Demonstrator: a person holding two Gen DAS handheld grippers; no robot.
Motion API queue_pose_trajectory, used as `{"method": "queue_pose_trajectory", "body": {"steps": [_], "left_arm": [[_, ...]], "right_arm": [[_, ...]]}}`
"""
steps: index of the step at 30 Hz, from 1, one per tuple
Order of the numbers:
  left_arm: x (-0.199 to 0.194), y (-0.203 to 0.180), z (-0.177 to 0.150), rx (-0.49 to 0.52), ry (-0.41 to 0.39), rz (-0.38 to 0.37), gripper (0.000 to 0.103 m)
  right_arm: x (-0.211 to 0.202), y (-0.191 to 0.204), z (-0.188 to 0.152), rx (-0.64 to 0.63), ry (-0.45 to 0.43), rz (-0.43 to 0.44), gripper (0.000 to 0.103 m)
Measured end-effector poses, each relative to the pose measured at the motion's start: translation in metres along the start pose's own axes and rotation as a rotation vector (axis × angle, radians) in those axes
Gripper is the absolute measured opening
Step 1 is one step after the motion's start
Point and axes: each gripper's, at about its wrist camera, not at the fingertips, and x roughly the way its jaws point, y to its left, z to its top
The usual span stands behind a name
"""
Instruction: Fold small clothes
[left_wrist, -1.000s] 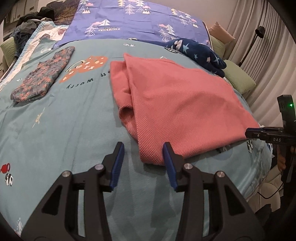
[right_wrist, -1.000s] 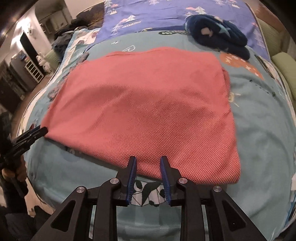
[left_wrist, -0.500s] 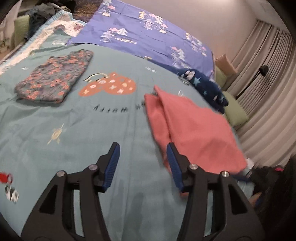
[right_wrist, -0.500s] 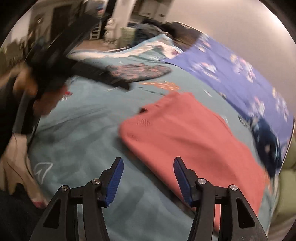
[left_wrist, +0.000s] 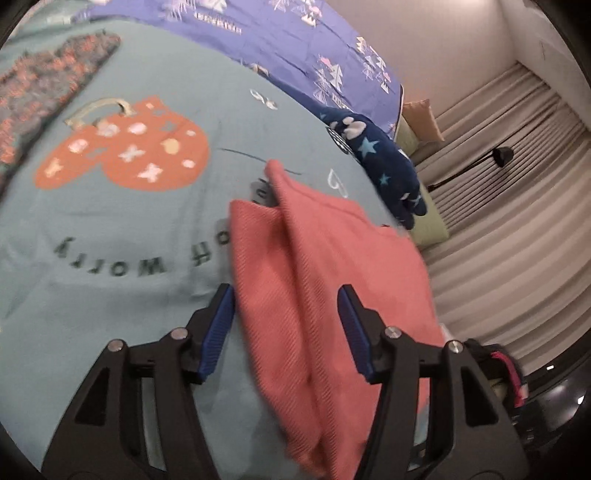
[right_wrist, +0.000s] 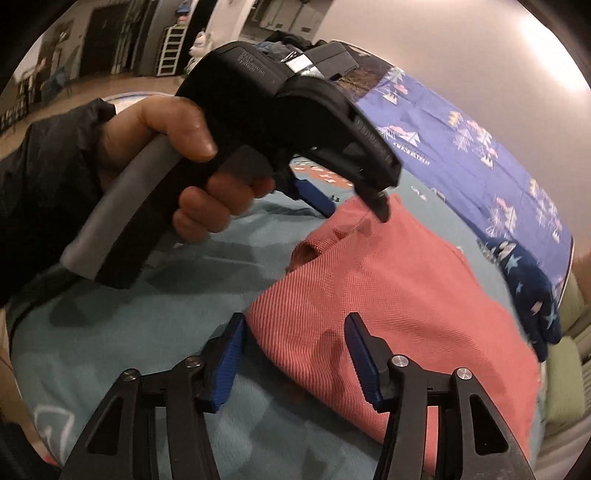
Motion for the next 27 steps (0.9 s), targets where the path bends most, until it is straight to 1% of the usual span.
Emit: {"method": "queue_pose_trajectory", "body": {"steps": [1,2,3,4,5,7,10,13,16,19,23,27], "left_arm": [[0.003,-0.001,0.002,-0.004,0.005,0.005,0.055],[0.006,-0.004,0.005,0.006,0.008,0.024,0.035],[0.009,-0.007,0.007,0.017,0.016,0.045,0.024],[0.012,-0.009,0.010,0.018,0.025,0.056,0.014],[0.012,-0.011,0.014,0.010,0.022,0.064,0.012],[0.009,-0.019,0.019,0.014,0.004,0.079,0.011],[0.005,-0.040,0.026,0.045,-0.009,0.116,0.009],[0.002,-0.067,0.035,0.082,-0.019,0.135,0.008],[0.004,-0.103,0.044,0.134,-0.027,0.157,0.008],[0.013,-0.138,0.051,0.182,-0.015,0.201,0.008],[0.031,-0.183,0.054,0.240,-0.001,0.211,0.008],[0.057,-0.228,0.047,0.315,0.026,0.218,0.008]], "right_arm": [[0.003,-0.004,0.001,0.029,0.005,0.022,0.032],[0.005,-0.007,0.003,0.053,0.010,0.037,0.024],[0.006,-0.010,0.004,0.072,0.010,0.042,0.014],[0.006,-0.014,0.004,0.091,0.007,0.043,0.012],[0.004,-0.021,0.005,0.121,-0.004,0.065,0.011],[-0.003,-0.029,0.006,0.164,-0.028,0.088,0.010],[-0.021,-0.047,0.006,0.212,-0.094,0.086,0.010],[-0.040,-0.069,0.005,0.282,-0.150,0.101,0.010],[-0.055,-0.092,-0.001,0.358,-0.193,0.121,0.010],[-0.070,-0.116,-0.010,0.427,-0.236,0.126,0.010],[-0.088,-0.147,-0.026,0.512,-0.290,0.130,0.010],[-0.107,-0.173,-0.055,0.596,-0.326,0.114,0.010]]}}
